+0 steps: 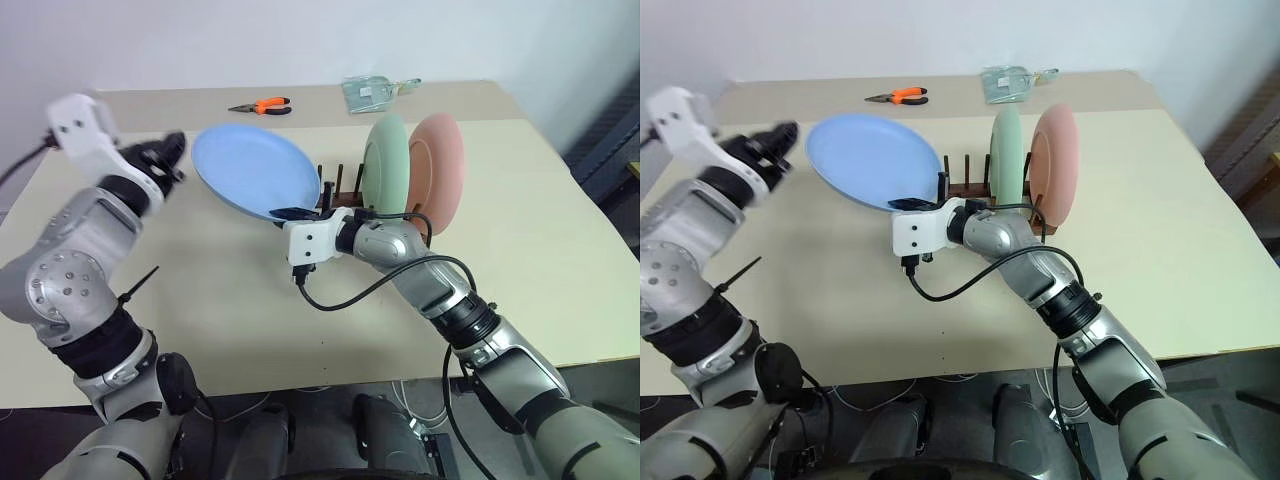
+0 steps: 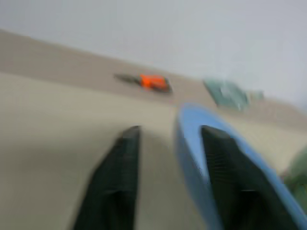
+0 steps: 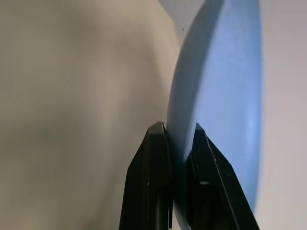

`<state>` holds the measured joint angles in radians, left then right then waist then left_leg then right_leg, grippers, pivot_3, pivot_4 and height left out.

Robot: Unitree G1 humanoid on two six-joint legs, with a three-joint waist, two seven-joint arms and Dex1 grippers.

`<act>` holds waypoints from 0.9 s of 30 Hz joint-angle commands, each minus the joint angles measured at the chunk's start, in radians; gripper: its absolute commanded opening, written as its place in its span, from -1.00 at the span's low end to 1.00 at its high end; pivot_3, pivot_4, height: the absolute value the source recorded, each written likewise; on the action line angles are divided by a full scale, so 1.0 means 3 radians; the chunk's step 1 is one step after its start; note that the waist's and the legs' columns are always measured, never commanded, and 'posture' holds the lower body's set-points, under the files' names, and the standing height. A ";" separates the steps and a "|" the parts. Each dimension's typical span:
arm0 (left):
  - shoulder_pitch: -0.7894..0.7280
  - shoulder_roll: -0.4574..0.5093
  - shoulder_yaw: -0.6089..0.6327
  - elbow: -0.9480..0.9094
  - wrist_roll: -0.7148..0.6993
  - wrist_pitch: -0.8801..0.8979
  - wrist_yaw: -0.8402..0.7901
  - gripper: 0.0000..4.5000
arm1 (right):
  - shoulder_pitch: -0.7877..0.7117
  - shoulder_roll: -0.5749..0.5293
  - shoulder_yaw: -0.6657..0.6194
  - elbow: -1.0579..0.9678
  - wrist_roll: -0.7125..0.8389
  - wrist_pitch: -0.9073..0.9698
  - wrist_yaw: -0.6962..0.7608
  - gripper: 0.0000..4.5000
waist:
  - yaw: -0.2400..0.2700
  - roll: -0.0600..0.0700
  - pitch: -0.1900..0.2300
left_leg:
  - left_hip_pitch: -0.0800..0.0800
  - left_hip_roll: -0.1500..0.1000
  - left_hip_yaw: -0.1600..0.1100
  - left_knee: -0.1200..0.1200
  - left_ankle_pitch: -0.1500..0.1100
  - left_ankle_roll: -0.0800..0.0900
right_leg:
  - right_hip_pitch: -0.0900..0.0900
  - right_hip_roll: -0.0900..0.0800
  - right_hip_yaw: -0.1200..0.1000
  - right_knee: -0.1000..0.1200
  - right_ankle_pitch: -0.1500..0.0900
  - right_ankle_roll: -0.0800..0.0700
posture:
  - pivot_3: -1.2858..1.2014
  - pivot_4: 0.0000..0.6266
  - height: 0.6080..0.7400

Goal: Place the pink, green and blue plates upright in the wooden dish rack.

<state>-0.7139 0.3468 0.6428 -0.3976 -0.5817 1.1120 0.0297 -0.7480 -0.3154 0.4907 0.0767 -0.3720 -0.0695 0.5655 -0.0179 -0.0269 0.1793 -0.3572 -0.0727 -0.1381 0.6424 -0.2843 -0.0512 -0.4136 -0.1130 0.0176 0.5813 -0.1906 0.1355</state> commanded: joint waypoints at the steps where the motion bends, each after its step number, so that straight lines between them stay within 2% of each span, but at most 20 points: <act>1: 0.0028 0.0282 0.0137 0.0265 0.0294 -0.0687 -0.0009 0.77 | -0.0004 0.0154 -0.0360 -0.0395 0.0298 0.0154 -0.0078 -1.00 | -0.0007 0.0000 0.0000 | 0.0001 0.0000 0.0002 -0.0003 0.0000 0.0000 | -0.0001 0.0000 0.0002 0.0000 0.0000 0.0000 | 0.03 -0.52 1.00; 3: 0.0225 0.0462 0.0028 0.0399 0.0486 -0.1022 -0.0133 0.77 | 0.0061 0.0282 -0.0560 -0.0617 0.0591 0.0373 -0.0050 -1.00 | -0.0005 0.0000 -0.0001 | 0.0004 0.0000 0.0002 -0.0013 0.0001 -0.0001 | -0.0002 0.0000 0.0003 -0.0001 0.0000 0.0000 | 0.03 -0.52 1.00; 6: 0.0855 0.0629 -0.0496 0.0356 0.0684 -0.1477 -0.0686 0.77 | 0.0202 0.0655 -0.1096 -0.1233 0.1505 0.1406 -0.0085 -1.00 | 0.0008 -0.0001 -0.0005 | 0.0006 0.0002 0.0001 -0.0031 0.0004 -0.0005 | -0.0009 0.0000 0.0005 -0.0004 0.0001 -0.0002 | 0.03 -0.52 1.00; 9: 0.1461 0.0587 -0.1131 0.0109 0.0766 -0.1795 -0.1135 0.77 | 0.0256 0.1009 -0.1619 -0.1657 0.2282 0.2301 -0.0390 -1.00 | 0.0041 -0.0003 -0.0007 | 0.0000 0.0001 -0.0002 -0.0035 0.0002 0.0000 | -0.0015 -0.0001 0.0004 -0.0003 0.0003 -0.0006 | 0.03 -0.52 1.00; 12: 0.1766 0.0499 -0.1480 -0.0038 0.0731 -0.1963 -0.1406 0.77 | 0.0278 0.1177 -0.1941 -0.1866 0.2709 0.2885 -0.0695 -1.00 | 0.0033 -0.0004 -0.0007 | -0.0004 0.0001 -0.0005 -0.0033 -0.0003 0.0010 | -0.0018 -0.0004 0.0004 -0.0006 0.0004 -0.0020 | 0.03 -0.52 1.00; 19: 0.2068 0.0509 -0.1987 -0.0150 0.0803 -0.2180 -0.1832 0.77 | 0.0293 0.1263 -0.2234 -0.2094 0.3155 0.3548 -0.1282 -1.00 | -0.0009 0.0014 -0.0006 | 0.0000 0.0008 0.0002 -0.0043 -0.0001 0.0009 | -0.0035 0.0007 0.0007 0.0004 -0.0001 -0.0035 | 0.03 -0.52 1.00; 27: 0.2054 0.0466 -0.2173 -0.0123 0.0865 -0.2242 -0.1918 0.77 | 0.0295 0.1259 -0.2295 -0.2088 0.3453 0.3763 -0.1542 -1.00 | 0.0008 0.0014 -0.0006 | -0.0001 0.0008 0.0003 -0.0038 -0.0001 0.0009 | -0.0032 0.0008 0.0007 0.0003 0.0002 -0.0029 | 0.03 -0.52 1.00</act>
<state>-0.0864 0.4883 -0.0080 -0.4094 -0.3301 0.4641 -0.5438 -0.6430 0.0601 -0.1894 -0.5084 0.6304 1.0659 0.1106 -0.0156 -0.0227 0.1775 -0.3576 -0.0703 -0.1371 0.6309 -0.2846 -0.0484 -0.4232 -0.1106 0.0197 0.5821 -0.1899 0.1268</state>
